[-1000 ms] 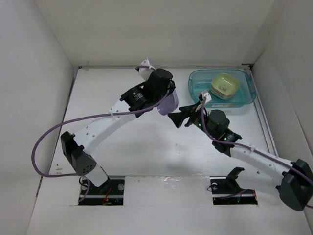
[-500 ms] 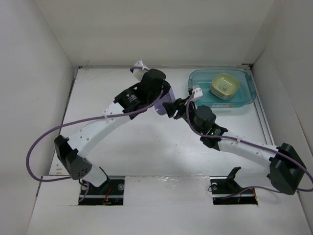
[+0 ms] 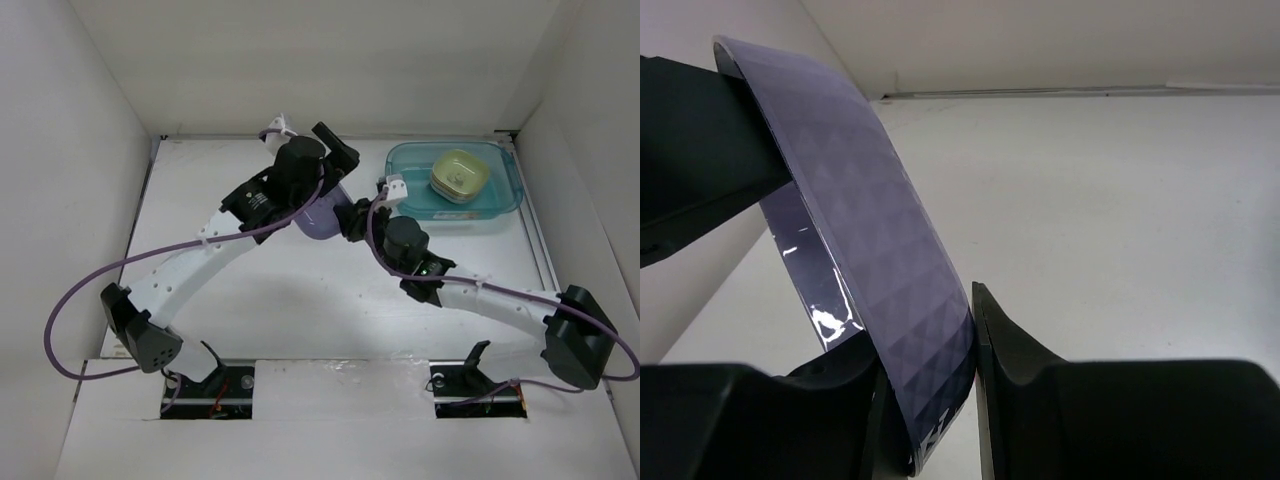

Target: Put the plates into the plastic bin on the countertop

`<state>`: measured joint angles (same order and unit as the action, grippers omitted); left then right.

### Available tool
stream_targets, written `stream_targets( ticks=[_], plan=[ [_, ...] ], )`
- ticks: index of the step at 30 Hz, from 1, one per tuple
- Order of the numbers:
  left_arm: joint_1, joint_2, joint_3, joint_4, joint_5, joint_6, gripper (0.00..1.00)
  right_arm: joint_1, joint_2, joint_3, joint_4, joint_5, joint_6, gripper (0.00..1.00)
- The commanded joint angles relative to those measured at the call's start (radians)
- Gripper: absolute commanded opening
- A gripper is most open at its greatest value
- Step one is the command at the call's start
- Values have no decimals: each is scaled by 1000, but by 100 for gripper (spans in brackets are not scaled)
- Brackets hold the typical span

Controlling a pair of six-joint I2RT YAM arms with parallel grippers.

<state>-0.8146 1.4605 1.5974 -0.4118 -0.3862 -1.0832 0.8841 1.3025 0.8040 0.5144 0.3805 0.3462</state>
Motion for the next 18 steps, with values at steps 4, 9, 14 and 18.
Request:
stream_targets(
  ticks=[4, 9, 14, 18],
  plan=[
    [6, -26, 62, 100, 63, 138, 99, -43, 12, 104, -68, 60, 17, 0],
    [6, -119, 96, 42, 63, 184, 99, -242, 26, 181, -227, 60, 80, 0],
    [6, -230, 33, 10, 52, 314, 99, -512, 53, 270, -321, -28, 145, 0],
    [6, -317, -95, -12, 76, 419, 99, -761, 150, 363, -393, -222, 218, 0]
  ],
)
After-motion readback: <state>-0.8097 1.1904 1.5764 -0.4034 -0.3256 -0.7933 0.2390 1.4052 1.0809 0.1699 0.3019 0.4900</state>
